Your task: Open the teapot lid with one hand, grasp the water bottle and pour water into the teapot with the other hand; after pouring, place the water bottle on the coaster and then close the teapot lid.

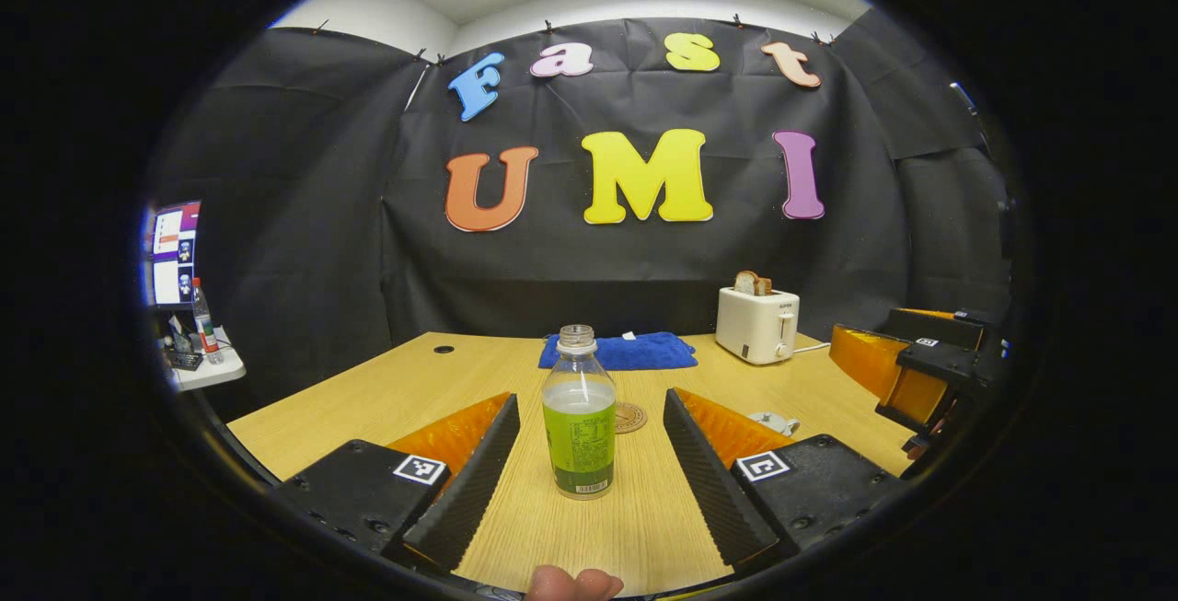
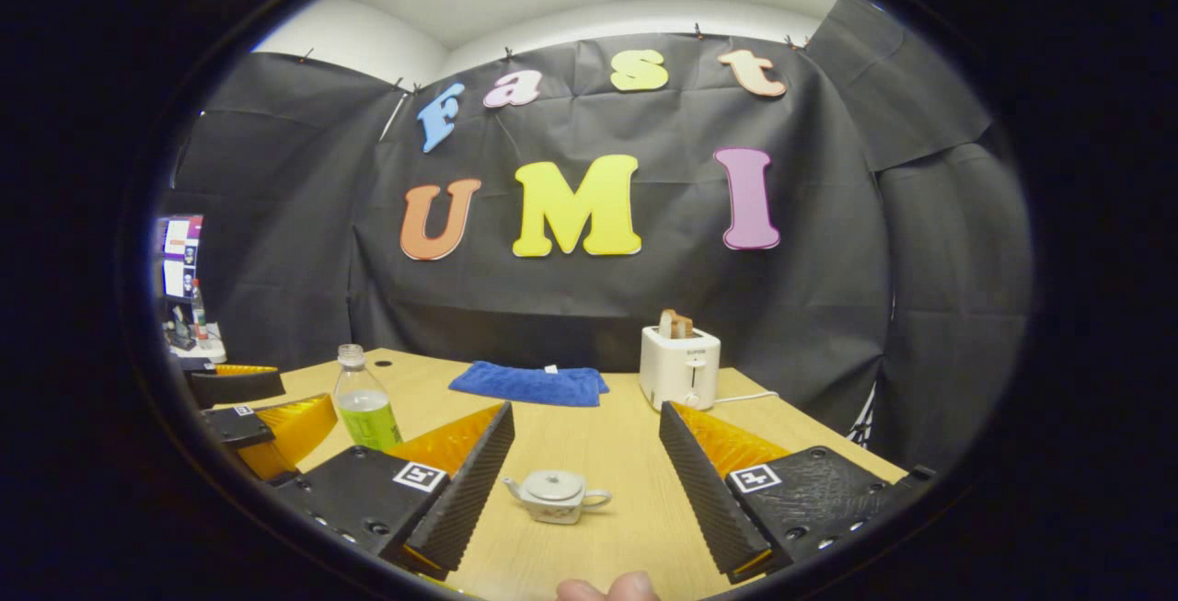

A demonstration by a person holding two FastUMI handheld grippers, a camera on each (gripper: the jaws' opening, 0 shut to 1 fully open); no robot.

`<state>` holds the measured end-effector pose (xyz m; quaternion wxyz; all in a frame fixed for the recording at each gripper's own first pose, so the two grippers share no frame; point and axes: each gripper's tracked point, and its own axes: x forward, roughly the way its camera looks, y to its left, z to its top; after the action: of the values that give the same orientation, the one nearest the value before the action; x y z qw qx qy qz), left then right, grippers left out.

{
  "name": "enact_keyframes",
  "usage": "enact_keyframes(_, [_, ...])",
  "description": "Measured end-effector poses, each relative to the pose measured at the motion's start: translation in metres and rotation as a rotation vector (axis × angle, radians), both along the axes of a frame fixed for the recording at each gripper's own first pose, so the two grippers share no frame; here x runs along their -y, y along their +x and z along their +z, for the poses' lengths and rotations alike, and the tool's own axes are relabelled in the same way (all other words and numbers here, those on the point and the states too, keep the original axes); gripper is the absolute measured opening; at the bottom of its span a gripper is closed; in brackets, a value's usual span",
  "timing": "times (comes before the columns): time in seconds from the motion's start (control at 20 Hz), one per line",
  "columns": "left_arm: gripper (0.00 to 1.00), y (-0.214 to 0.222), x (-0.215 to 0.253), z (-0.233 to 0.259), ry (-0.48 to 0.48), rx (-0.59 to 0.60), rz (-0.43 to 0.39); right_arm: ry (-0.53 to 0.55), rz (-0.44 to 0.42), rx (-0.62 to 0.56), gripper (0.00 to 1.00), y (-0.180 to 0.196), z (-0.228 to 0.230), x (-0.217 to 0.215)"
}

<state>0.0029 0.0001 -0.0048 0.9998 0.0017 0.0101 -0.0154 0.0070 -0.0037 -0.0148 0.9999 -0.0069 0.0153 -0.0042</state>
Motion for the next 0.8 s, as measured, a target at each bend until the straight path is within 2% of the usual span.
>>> enact_keyframes(0.35, [0.98, -0.002, 0.005, 0.006, 0.000, 0.018, -0.010, -0.027, 0.013, -0.029, 0.97, 0.010, -0.019, -0.006])
enact_keyframes(0.6, [0.98, -0.003, -0.001, 0.008, -0.017, 0.023, -0.006, -0.034, 0.003, -0.068, 0.95, 0.033, -0.045, -0.005])
enact_keyframes(0.8, [0.98, -0.001, -0.006, 0.008, -0.025, 0.020, 0.000, -0.023, -0.001, -0.129, 0.98, 0.053, -0.071, -0.009])
